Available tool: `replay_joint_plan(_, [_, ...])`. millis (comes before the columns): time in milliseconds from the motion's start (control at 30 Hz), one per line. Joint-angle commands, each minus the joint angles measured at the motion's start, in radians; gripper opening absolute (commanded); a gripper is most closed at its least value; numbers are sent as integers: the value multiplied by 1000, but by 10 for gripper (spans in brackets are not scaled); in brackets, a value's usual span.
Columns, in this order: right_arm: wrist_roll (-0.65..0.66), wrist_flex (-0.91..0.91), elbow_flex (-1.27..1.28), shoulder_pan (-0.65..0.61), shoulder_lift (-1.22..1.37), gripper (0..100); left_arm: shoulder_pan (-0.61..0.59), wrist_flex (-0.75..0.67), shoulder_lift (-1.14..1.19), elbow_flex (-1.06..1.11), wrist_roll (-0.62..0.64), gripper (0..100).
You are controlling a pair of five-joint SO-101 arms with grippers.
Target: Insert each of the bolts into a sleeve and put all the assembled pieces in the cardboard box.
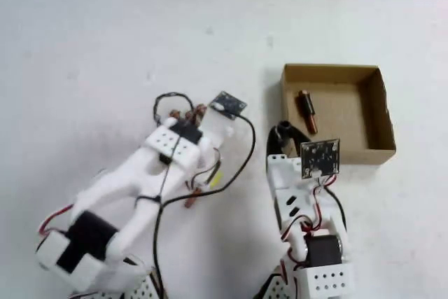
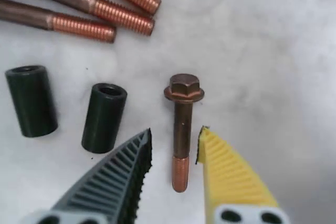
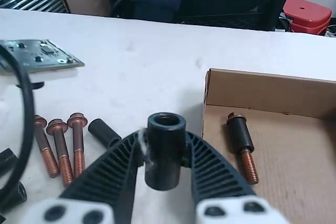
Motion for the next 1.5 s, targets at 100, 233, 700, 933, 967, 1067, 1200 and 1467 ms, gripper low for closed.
replay_joint_plan(100, [-5, 4, 9, 8, -2, 17, 5, -28, 102, -104, 12, 172])
replay_joint_plan(233, [-5, 5, 9, 8, -2, 17, 5, -28, 177, -163, 12, 171])
replay_joint_plan(700, [-5, 18, 9, 8, -2, 17, 4, -28, 348, -301, 6, 169])
replay_joint_plan(933, [-5, 18, 9, 8, -2, 17, 4, -29, 348, -305, 5, 111])
replay_joint_plan(967, [-5, 18, 9, 8, -2, 17, 5, -38, 346, -305, 2, 76])
replay_joint_plan(1067, [-5, 18, 9, 8, -2, 17, 5, -75, 352, -298, -54, 28])
replay_joint_plan(1200, [-5, 31, 9, 8, -2, 17, 4, -71, 371, -295, -114, 20])
replay_joint_plan(1467, [-5, 38, 9, 8, -2, 17, 4, 17, 371, -304, -212, 22])
